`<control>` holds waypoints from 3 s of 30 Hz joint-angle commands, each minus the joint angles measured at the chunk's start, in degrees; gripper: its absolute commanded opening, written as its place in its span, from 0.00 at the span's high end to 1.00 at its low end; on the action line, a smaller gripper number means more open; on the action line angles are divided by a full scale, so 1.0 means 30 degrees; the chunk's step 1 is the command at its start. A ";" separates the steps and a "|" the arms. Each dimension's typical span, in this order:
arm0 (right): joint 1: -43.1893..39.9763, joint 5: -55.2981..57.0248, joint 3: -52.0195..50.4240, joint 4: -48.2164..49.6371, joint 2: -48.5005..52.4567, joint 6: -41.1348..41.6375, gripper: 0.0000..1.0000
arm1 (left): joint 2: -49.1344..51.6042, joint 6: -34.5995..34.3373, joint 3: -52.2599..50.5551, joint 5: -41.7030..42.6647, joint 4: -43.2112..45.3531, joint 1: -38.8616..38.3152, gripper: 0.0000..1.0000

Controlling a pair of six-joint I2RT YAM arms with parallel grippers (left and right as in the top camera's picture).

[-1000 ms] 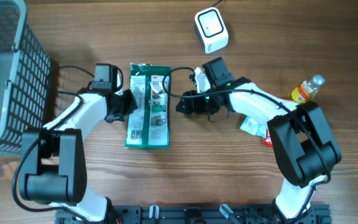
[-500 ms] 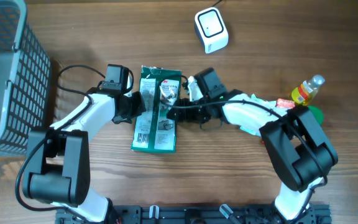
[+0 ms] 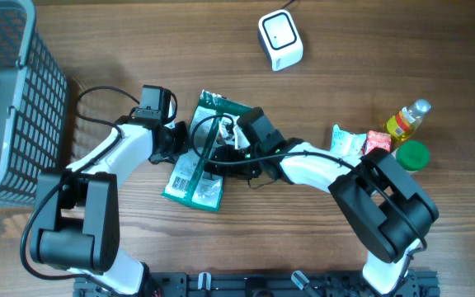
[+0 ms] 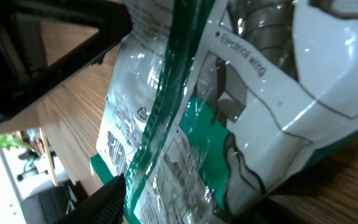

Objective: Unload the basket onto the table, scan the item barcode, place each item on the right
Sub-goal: 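Lower the right gripper and grasp the glove pack's right edge, then lift the glove pack and swing it up toward the scanner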

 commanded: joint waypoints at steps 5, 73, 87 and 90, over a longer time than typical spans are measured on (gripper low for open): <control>0.0095 0.1268 -0.0335 0.2696 0.0437 0.1260 0.48 | 0.0787 -0.0240 -0.0313 0.0087 -0.0335 -0.0146 0.92; -0.2426 0.5195 1.7325 -1.9249 -0.4386 -2.5755 0.96 | -0.3497 -0.0233 0.2018 -0.3286 0.0503 0.5457 0.00; -0.2412 1.3049 2.1056 -1.9001 -0.3381 -3.6763 0.96 | -0.3497 -0.0226 0.2018 -0.3286 0.0503 0.5457 0.00; -0.2412 1.4083 2.1056 -1.7755 -0.2506 -3.6997 0.96 | -0.3497 -0.0226 0.2018 -0.3286 0.0503 0.5457 0.00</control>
